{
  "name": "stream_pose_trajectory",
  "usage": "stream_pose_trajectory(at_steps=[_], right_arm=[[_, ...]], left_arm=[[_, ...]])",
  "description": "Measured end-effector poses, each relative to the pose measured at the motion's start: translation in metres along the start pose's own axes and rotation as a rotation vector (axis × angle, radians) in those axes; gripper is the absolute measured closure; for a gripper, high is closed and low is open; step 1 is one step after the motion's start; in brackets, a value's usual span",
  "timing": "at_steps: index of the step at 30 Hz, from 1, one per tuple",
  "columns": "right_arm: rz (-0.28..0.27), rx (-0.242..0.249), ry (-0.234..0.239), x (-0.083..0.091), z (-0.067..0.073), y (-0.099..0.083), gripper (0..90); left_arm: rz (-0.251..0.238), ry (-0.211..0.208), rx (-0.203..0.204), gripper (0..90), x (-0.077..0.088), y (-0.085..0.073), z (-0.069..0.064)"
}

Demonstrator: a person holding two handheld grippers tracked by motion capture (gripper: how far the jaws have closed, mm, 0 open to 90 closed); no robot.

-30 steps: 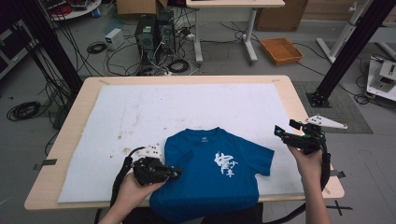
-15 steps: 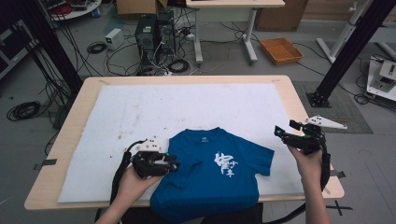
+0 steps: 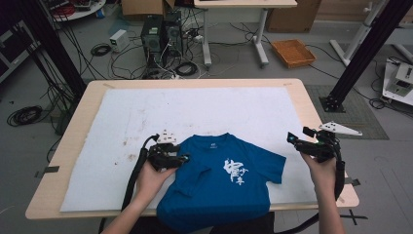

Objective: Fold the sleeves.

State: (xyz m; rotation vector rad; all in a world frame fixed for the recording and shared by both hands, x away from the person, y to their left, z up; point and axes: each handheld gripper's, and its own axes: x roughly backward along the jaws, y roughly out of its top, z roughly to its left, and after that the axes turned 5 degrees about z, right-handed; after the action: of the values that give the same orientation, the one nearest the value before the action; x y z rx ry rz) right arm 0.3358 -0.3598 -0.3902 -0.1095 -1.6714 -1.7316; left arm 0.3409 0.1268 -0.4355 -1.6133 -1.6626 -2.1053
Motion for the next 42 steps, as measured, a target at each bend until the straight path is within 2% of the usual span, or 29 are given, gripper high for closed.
stream_pose_trajectory(at_steps=[2, 7, 15, 16, 17, 20, 23, 28, 30, 32, 34, 38, 42], right_arm=[[0.002, -0.004, 0.003, 0.0, -0.001, -0.001, 25.6], [0.045, -0.013, 0.018, -0.001, -0.003, -0.01, 34.5], [0.165, -0.047, 0.072, -0.013, -0.004, -0.032, 56.9], [0.198, -0.06, 0.078, -0.017, -0.005, -0.036, 61.3], [0.198, -0.06, 0.078, -0.017, -0.005, -0.036, 61.3], [0.245, -0.053, 0.105, -0.022, -0.003, -0.04, 65.5], [0.28, -0.046, 0.086, -0.025, 0.0, -0.042, 67.7], [0.317, -0.042, 0.084, -0.03, 0.001, -0.045, 69.6], [0.327, -0.028, 0.077, -0.032, 0.002, -0.046, 74.1], [0.329, -0.019, 0.082, -0.032, 0.003, -0.047, 83.1], [0.322, -0.001, 0.085, -0.031, 0.005, -0.046, 88.4], [0.285, 0.005, 0.103, -0.024, 0.011, -0.04, 89.1], [0.253, 0.025, 0.12, -0.014, 0.025, -0.03, 89.1]], left_arm=[[-0.015, 0.021, -0.007, 47.9, 0.002, 0.001, 0.0], [-0.093, 0.049, 0.038, 47.0, 0.02, 0.0, 0.015], [-0.257, 0.073, 0.098, 46.5, 0.064, -0.011, 0.045], [-0.272, 0.074, 0.105, 46.5, 0.069, -0.013, 0.049], [-0.281, 0.076, 0.113, 46.5, 0.073, -0.015, 0.053], [-0.309, 0.08, 0.127, 46.5, 0.083, -0.02, 0.062], [-0.322, 0.074, 0.143, 46.5, 0.088, -0.024, 0.07], [-0.329, 0.073, 0.151, 46.5, 0.091, -0.027, 0.075], [-0.331, 0.071, 0.155, 46.5, 0.092, -0.027, 0.075], [-0.331, 0.068, 0.157, 46.5, 0.092, -0.027, 0.075], [-0.332, 0.066, 0.159, 46.5, 0.092, -0.027, 0.075], [-0.333, 0.062, 0.162, 46.5, 0.092, -0.027, 0.075], [-0.336, 0.051, 0.165, 46.5, 0.091, -0.026, 0.076]])
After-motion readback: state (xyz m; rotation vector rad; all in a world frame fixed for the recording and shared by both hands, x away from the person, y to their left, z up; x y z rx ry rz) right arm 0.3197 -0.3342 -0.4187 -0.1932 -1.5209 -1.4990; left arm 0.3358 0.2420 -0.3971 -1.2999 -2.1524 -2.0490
